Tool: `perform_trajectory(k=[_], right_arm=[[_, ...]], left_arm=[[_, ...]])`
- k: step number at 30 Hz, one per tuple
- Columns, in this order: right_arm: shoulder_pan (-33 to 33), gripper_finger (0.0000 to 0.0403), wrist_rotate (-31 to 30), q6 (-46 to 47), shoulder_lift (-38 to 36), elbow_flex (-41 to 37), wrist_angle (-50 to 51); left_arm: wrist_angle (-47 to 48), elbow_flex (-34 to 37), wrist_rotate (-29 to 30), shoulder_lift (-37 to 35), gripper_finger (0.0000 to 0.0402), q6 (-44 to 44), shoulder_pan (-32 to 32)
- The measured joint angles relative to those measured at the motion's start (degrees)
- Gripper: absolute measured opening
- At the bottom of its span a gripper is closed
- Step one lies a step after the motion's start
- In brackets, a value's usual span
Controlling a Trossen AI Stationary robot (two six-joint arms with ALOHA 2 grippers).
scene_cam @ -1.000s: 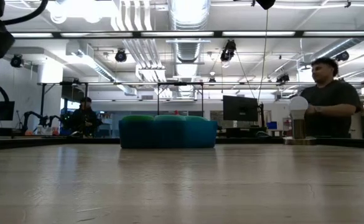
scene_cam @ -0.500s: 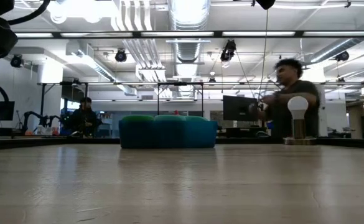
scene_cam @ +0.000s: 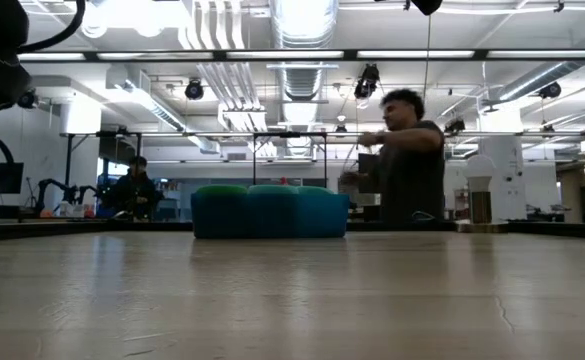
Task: Pick & Place Dice
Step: Put the small blue dice into the blue bin
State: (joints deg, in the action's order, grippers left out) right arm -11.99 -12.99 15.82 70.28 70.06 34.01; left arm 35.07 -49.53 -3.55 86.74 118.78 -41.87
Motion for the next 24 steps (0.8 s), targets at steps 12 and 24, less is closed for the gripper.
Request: perform_trajectory(k=[12,24], right_arm=[[0.00,0.0194,-0.07,-0.01,0.00,0.00,-0.01],[0.00,0.0194,-0.25,-0.84,0.00,0.00,-0.01]], left_arm=[[-0.20,1.13,-0.07,0.00,0.0209,-0.52,1.63],[1.45,1.13,7.21,0.20,0.0219,2.76,1.63]])
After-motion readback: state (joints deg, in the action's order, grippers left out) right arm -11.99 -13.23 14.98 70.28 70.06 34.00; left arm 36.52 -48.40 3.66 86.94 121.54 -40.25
